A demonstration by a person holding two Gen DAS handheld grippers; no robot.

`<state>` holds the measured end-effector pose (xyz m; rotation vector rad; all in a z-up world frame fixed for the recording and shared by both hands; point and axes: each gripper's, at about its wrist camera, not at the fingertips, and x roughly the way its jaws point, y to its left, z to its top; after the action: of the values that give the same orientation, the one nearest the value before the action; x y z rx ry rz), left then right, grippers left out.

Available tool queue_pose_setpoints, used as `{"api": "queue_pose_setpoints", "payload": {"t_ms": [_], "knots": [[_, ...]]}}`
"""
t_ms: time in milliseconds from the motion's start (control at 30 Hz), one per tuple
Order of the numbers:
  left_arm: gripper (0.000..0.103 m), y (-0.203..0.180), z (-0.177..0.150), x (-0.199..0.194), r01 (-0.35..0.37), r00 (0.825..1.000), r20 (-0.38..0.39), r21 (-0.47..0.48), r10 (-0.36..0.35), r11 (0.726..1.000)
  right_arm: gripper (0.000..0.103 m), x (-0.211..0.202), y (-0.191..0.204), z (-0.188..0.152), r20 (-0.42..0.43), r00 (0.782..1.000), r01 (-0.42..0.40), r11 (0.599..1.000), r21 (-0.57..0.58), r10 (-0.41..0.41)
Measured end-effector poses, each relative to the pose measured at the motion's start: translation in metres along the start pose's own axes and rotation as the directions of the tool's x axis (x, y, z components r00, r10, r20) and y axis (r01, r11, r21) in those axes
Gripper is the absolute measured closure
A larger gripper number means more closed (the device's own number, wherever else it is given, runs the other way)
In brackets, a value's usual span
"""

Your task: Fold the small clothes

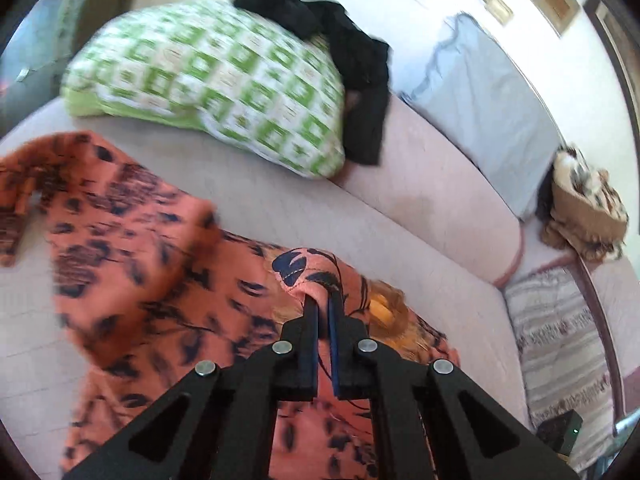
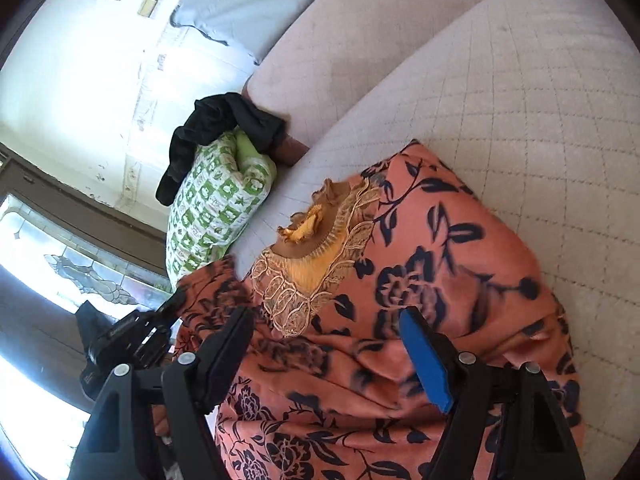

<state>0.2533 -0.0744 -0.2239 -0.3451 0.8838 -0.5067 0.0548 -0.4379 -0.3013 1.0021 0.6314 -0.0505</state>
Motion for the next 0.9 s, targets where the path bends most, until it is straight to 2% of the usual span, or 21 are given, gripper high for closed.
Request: {"api": "queue_pose_setpoints", "payload": {"t_ms": [67,167,267,333,367,433,533,600,633,667,700,733,767,833,900], "knots": [[0.099,0.011,0.002,-0.012,-0.034,0.999,0.026,-0.001,0.034,0.999,0.024,-0.004,-0.002,0.002,0.006,1.000,-0.002,1.000,0.011,0.002],[0.099,0.025,0.005,-0.024,-0.046,0.998,0.046,-0.001,0.046,0.999,0.024,-0.008,-0.004,0.006,0.013,1.000,-0.010,1.000,0.021,0.010],[0.098,0.042,0.008,-0.021,-0.138,0.990,0.036,-0.005,0.139,0.990,0.024,-0.009,-0.003,0.009,0.025,1.000,0.010,1.000,0.008,-0.010],[0.098,0.056,0.008,-0.003,-0.245,0.970,-0.012,-0.025,0.245,0.969,0.024,-0.007,-0.003,0.011,0.024,1.000,0.004,1.000,0.011,-0.004],[0.098,0.066,0.006,0.010,-0.297,0.953,-0.074,-0.034,0.294,0.954,0.024,-0.005,-0.003,0.011,0.024,1.000,0.002,1.000,0.008,-0.002],[0.098,0.081,0.004,0.024,-0.349,0.929,-0.156,-0.060,0.337,0.935,0.024,-0.001,0.001,0.011,0.025,1.000,0.008,1.000,-0.011,-0.008],[0.097,0.091,0.007,0.021,-0.320,0.939,-0.168,-0.118,0.299,0.940,0.024,0.013,0.007,0.008,-0.003,0.999,0.038,0.997,-0.065,-0.038],[0.093,0.096,0.013,0.009,-0.298,0.951,-0.135,-0.144,0.280,0.944,0.024,0.024,0.005,0.006,-0.037,0.996,0.074,0.994,-0.081,-0.077],[0.089,0.099,0.017,0.002,-0.316,0.947,-0.110,-0.155,0.302,0.936,0.024,0.030,0.002,0.005,-0.055,0.993,0.100,0.992,-0.082,-0.105],[0.086,0.101,0.020,-0.007,-0.361,0.933,-0.078,-0.165,0.353,0.918,0.026,0.035,-0.001,0.004,-0.072,0.987,0.140,0.986,-0.086,-0.147],[0.077,0.108,0.022,-0.016,-0.410,0.912,-0.049,-0.177,0.408,0.895,0.026,0.040,-0.005,0.005,-0.084,0.978,0.185,0.978,-0.093,-0.193],[0.068,0.116,0.024,-0.023,-0.440,0.896,-0.033,-0.197,0.443,0.876,0.027,0.042,-0.008,0.005,-0.090,0.974,0.197,0.976,-0.092,-0.206],[0.065,0.122,0.024,-0.024,-0.446,0.892,-0.034,-0.216,0.450,0.869,0.027,0.042,-0.009,0.006,-0.084,0.975,0.197,0.977,-0.088,-0.204],[0.065,0.136,0.023,-0.027,-0.415,0.907,-0.054,-0.269,0.417,0.869,0.027,0.038,-0.004,0.006,-0.058,0.972,0.222,0.969,-0.111,-0.229],[0.065,0.138,0.022,-0.021,-0.359,0.933,-0.077,-0.286,0.352,0.888,0.027,0.037,0.003,0.004,-0.027,0.961,0.268,0.952,-0.147,-0.275]]}}
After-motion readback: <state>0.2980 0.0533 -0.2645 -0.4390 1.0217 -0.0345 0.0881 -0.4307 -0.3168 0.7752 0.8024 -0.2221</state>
